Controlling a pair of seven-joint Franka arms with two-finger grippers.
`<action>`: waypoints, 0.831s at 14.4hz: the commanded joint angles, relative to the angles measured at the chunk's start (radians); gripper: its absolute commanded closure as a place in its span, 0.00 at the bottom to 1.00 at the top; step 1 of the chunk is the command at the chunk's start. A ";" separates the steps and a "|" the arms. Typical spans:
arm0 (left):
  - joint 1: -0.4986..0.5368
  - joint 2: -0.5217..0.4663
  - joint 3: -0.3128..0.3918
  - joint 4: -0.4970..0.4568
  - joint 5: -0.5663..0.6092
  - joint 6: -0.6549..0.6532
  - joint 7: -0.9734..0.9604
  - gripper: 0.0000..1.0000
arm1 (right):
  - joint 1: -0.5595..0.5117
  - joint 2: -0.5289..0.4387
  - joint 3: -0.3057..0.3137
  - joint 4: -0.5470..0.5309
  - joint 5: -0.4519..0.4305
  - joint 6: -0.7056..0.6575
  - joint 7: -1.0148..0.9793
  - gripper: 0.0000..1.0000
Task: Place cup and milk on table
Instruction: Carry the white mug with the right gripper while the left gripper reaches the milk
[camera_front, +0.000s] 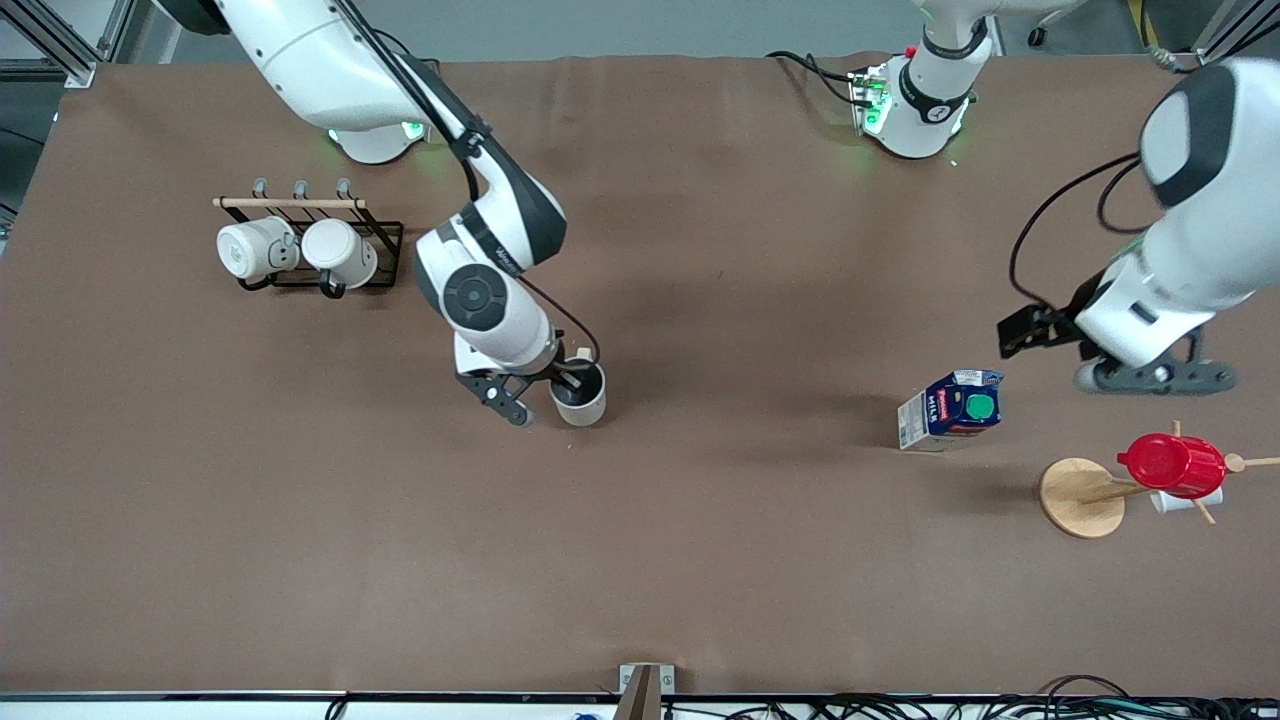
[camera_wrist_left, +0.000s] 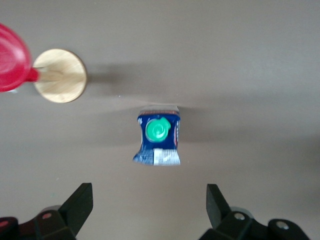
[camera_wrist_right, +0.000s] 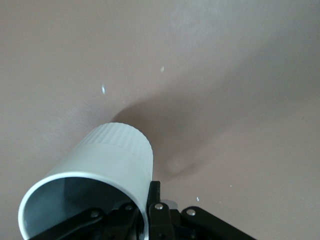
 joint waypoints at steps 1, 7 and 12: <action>-0.007 0.035 -0.001 -0.021 0.004 0.043 -0.013 0.00 | 0.013 0.025 -0.001 0.037 -0.022 0.001 0.042 1.00; -0.002 0.157 -0.004 -0.013 0.055 0.157 -0.013 0.00 | 0.042 0.031 0.000 0.036 -0.027 0.001 0.042 1.00; -0.002 0.178 -0.008 -0.023 0.045 0.143 -0.011 0.00 | 0.044 0.031 0.000 0.028 -0.025 -0.013 0.010 1.00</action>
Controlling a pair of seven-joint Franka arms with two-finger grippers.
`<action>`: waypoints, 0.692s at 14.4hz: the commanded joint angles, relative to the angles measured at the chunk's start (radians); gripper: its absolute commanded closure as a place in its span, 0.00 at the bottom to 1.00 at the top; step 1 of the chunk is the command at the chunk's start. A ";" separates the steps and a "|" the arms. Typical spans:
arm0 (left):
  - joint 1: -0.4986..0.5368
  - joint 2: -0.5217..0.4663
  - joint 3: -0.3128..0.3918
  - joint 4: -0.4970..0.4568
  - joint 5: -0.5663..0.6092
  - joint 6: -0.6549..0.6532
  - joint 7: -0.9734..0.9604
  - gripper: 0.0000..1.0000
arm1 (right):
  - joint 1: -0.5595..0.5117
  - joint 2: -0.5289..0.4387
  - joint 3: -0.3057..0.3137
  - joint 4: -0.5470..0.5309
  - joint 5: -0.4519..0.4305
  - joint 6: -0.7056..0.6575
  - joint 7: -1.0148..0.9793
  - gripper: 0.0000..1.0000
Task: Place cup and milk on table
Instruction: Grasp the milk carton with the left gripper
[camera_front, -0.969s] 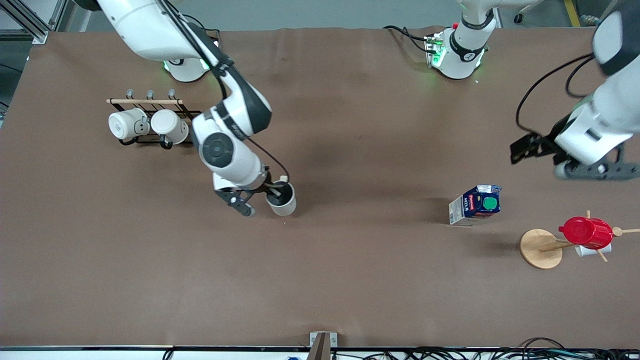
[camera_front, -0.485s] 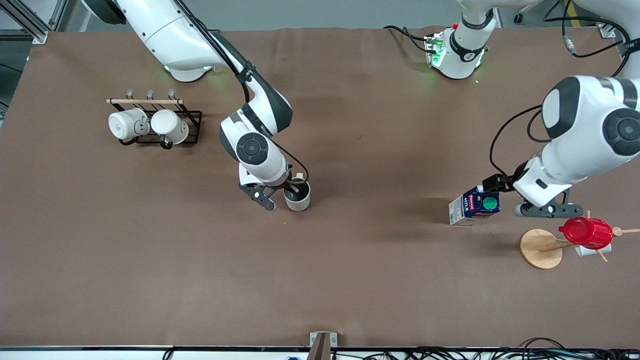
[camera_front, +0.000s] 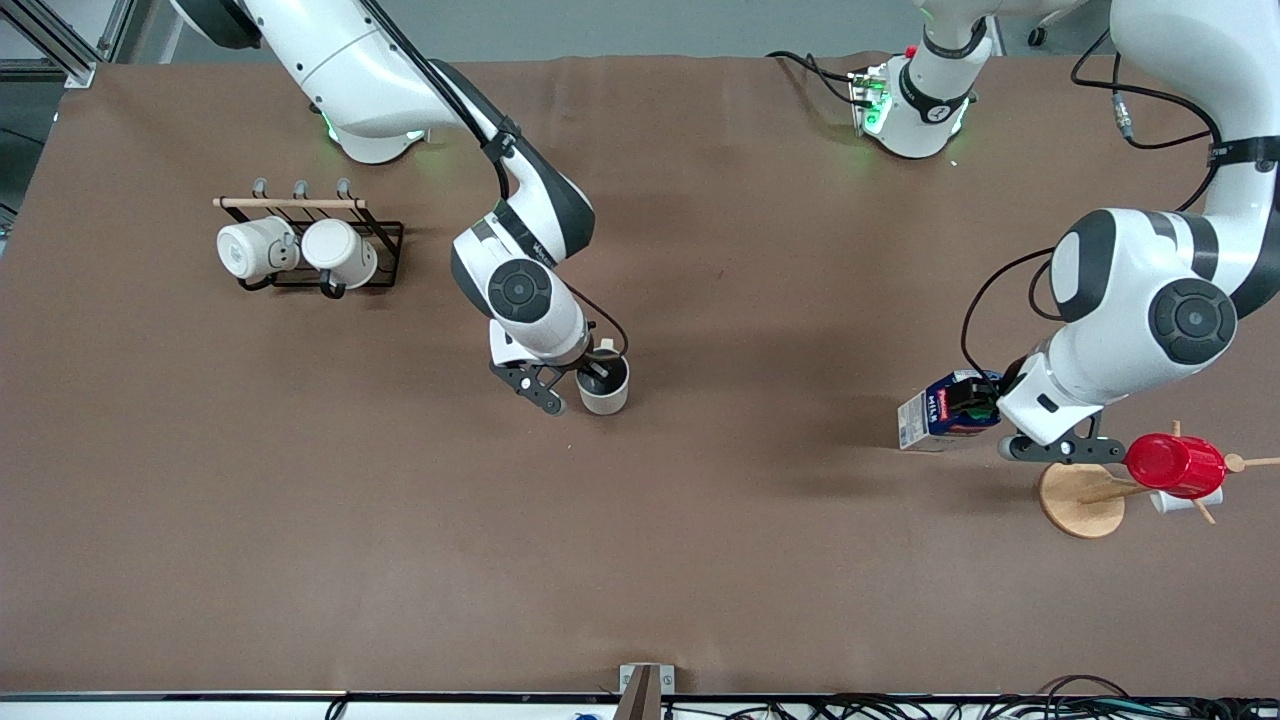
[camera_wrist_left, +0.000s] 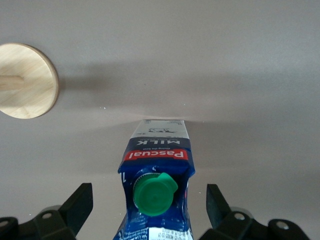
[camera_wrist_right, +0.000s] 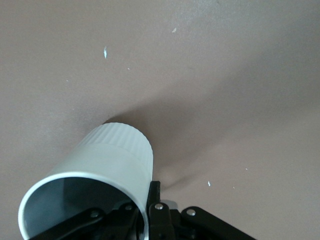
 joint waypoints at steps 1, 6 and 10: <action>0.001 -0.003 -0.004 -0.005 0.012 -0.012 -0.010 0.01 | -0.003 0.000 0.001 0.004 -0.022 -0.013 -0.020 0.99; -0.002 0.008 -0.004 -0.017 0.012 -0.037 -0.011 0.36 | -0.003 0.001 0.001 0.002 -0.024 -0.012 -0.037 0.62; -0.014 0.009 -0.004 0.006 0.012 -0.040 -0.014 0.64 | -0.015 -0.008 0.001 0.012 -0.024 -0.012 -0.046 0.00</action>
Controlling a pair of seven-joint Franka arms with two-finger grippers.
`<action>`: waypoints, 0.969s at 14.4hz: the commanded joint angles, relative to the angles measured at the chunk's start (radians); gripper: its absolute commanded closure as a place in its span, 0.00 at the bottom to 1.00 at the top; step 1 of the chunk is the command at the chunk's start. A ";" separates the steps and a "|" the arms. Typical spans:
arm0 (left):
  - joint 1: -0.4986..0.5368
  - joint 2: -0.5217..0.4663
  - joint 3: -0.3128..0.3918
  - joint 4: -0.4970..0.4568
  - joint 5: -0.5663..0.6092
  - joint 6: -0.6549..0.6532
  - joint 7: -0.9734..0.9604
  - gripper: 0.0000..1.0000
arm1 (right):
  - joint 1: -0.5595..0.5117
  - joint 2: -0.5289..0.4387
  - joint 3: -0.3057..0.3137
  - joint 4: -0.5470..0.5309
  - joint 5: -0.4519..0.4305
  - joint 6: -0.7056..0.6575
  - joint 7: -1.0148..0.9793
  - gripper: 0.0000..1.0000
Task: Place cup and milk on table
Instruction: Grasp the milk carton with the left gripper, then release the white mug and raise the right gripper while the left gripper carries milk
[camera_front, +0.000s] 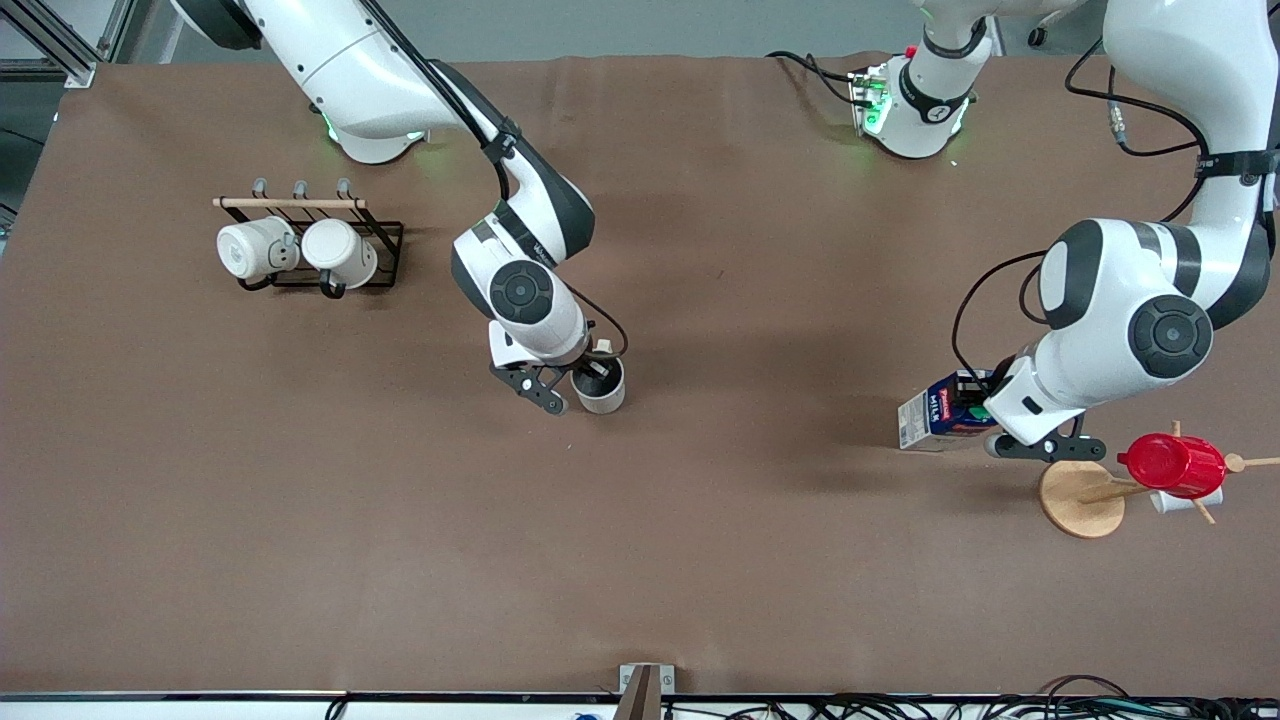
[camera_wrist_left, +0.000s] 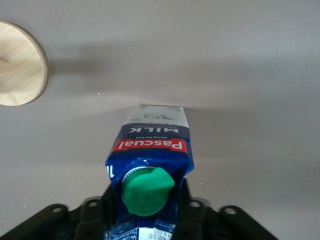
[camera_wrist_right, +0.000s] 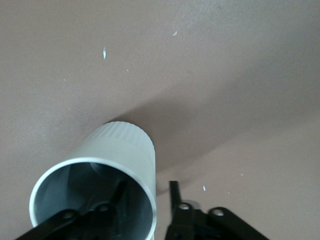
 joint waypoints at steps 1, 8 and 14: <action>-0.019 -0.005 -0.006 0.036 0.012 -0.018 -0.014 0.67 | -0.021 -0.020 0.003 0.015 -0.021 -0.007 -0.016 0.00; -0.209 -0.001 -0.032 0.144 -0.023 -0.133 -0.262 0.67 | -0.195 -0.323 -0.002 0.017 -0.067 -0.281 -0.313 0.00; -0.464 0.173 -0.030 0.358 -0.085 -0.133 -0.693 0.67 | -0.369 -0.538 -0.121 0.015 -0.104 -0.430 -0.768 0.00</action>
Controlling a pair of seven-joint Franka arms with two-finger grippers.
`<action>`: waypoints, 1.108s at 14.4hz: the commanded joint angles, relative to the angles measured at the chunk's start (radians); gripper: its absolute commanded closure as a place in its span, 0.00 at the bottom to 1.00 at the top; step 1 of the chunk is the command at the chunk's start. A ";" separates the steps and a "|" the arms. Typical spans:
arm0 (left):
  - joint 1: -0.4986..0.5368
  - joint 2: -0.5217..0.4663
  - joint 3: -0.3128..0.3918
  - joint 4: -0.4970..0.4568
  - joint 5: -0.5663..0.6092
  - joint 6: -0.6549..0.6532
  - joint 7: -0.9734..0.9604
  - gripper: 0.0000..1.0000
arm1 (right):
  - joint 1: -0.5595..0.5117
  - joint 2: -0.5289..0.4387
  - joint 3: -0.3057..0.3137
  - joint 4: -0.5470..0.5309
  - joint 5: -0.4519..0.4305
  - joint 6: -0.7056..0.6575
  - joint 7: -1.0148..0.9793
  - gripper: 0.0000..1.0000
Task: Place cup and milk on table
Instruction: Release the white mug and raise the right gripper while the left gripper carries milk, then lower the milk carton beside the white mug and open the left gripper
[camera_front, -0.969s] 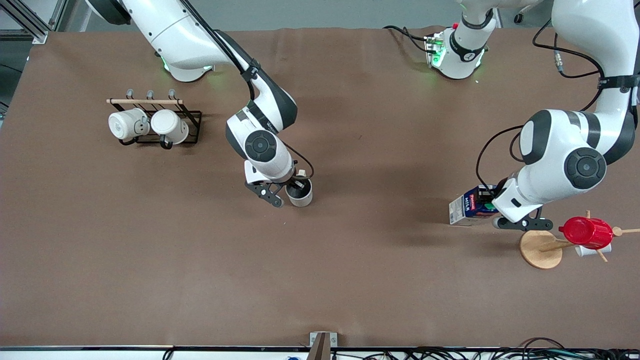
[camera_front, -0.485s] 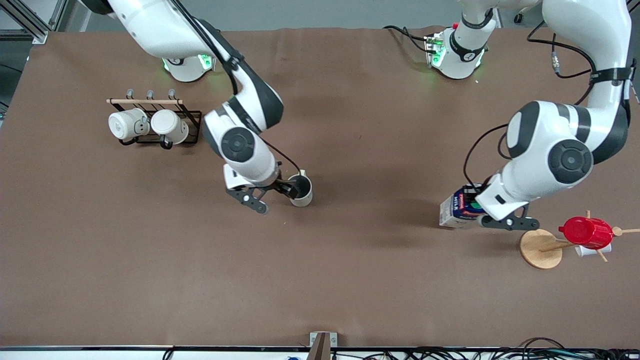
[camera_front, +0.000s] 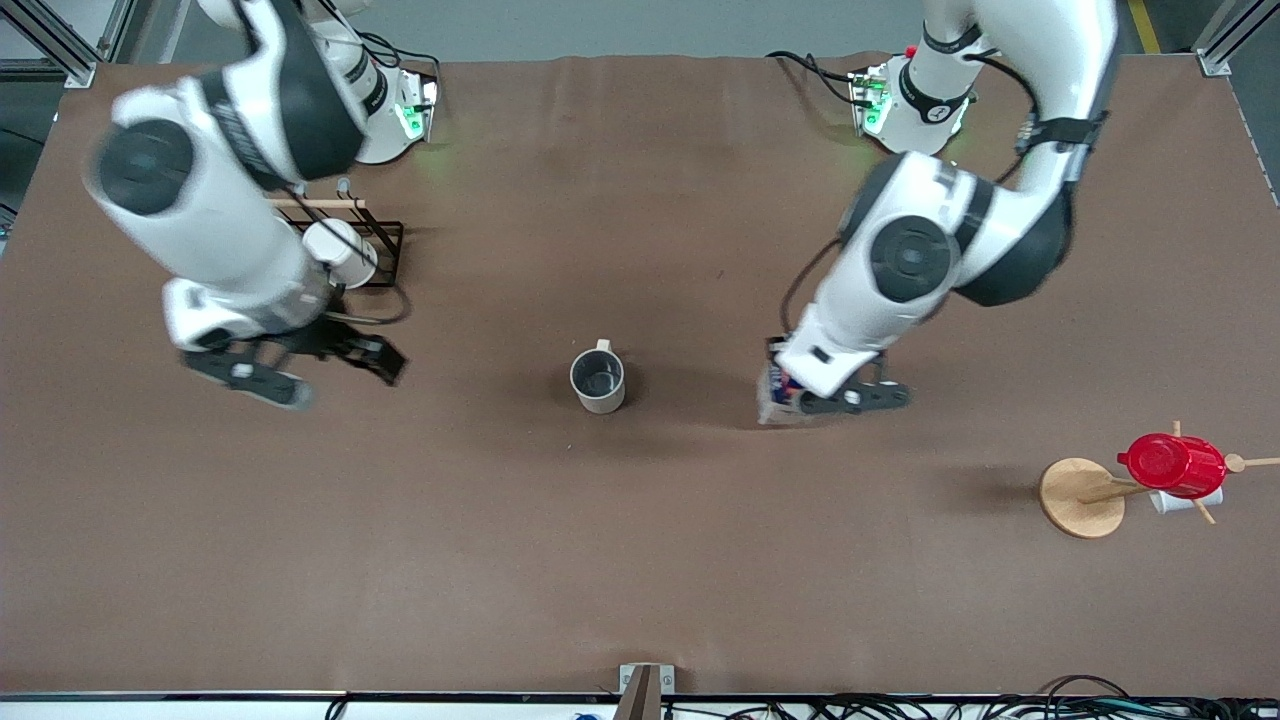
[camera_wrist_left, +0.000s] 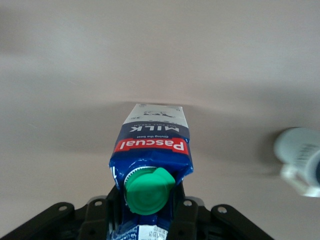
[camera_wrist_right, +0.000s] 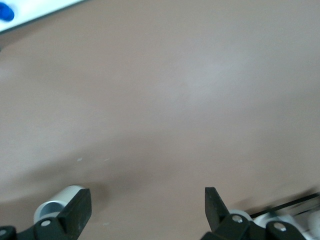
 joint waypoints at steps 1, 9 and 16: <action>-0.093 0.142 0.009 0.175 -0.021 -0.019 -0.171 0.67 | -0.018 -0.103 -0.112 -0.050 -0.003 -0.042 -0.226 0.00; -0.216 0.231 0.011 0.247 -0.021 0.034 -0.321 0.66 | -0.021 -0.220 -0.327 -0.041 0.072 -0.160 -0.558 0.00; -0.216 0.233 0.015 0.246 -0.017 0.033 -0.322 0.00 | -0.094 -0.215 -0.275 0.034 0.074 -0.259 -0.558 0.00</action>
